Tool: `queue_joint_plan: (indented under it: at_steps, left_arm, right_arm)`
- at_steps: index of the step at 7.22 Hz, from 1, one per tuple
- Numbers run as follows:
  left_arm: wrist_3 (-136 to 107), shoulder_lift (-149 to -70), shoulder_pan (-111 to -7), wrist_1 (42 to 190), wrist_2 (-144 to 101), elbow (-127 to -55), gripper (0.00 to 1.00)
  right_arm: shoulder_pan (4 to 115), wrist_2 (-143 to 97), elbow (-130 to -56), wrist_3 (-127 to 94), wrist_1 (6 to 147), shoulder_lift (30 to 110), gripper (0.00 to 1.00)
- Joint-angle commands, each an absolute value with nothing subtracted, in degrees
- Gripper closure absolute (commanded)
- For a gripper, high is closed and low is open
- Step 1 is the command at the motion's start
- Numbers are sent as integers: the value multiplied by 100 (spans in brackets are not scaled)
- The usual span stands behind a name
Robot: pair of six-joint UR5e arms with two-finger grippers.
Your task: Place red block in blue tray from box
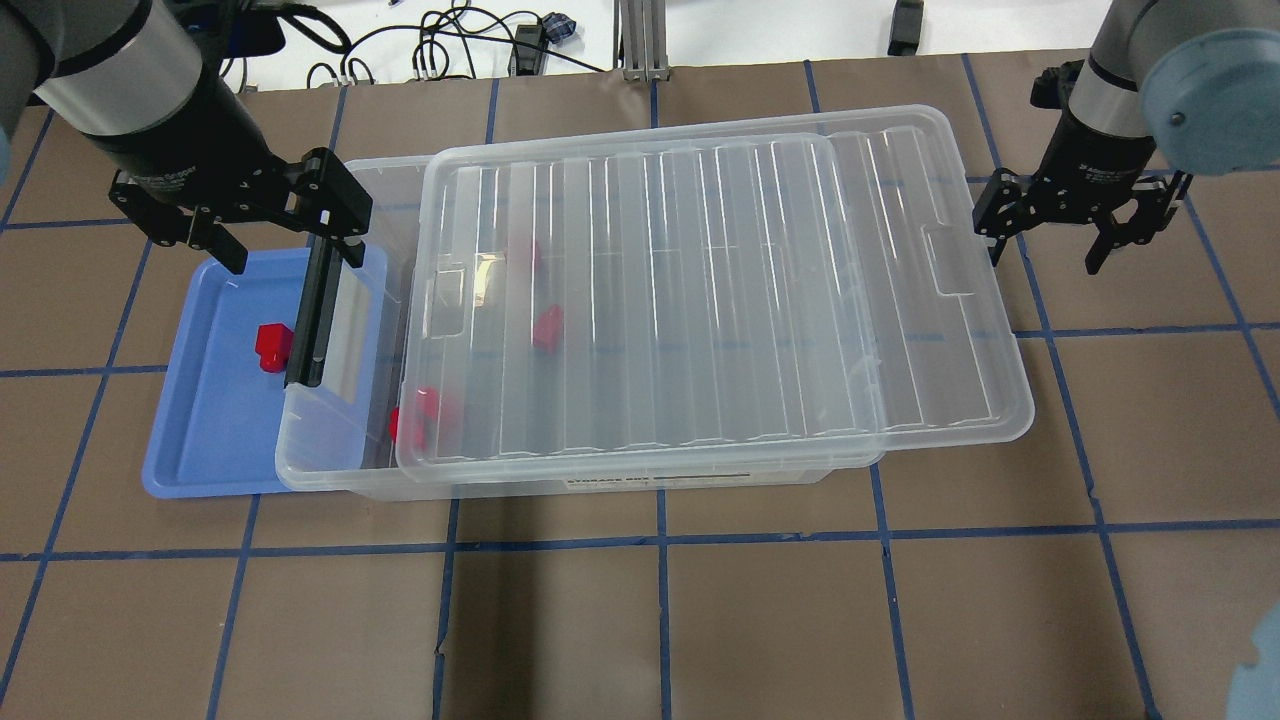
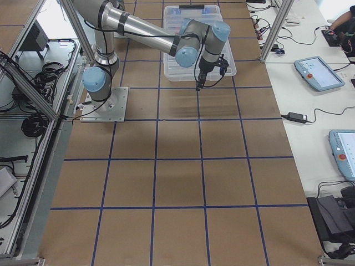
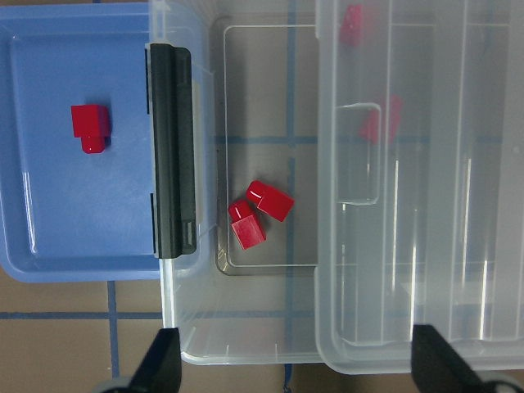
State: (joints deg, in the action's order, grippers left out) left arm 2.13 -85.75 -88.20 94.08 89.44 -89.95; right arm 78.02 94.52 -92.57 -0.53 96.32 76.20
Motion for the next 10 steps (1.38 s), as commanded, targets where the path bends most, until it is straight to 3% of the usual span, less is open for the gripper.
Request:
queue_joint_plan:
  at_steps: [1, 10]
  left_arm:
    - [193, -8578, -8894, 9413, 8904, -9000, 0]
    - [220, -8587, -8903, 9404, 8956, -8965, 0]
  right_arm:
    - [8242, 9361, -9255, -700, 9650, 7611, 0]
    - [8499, 9220, -9167, -932, 9650, 7953, 0]
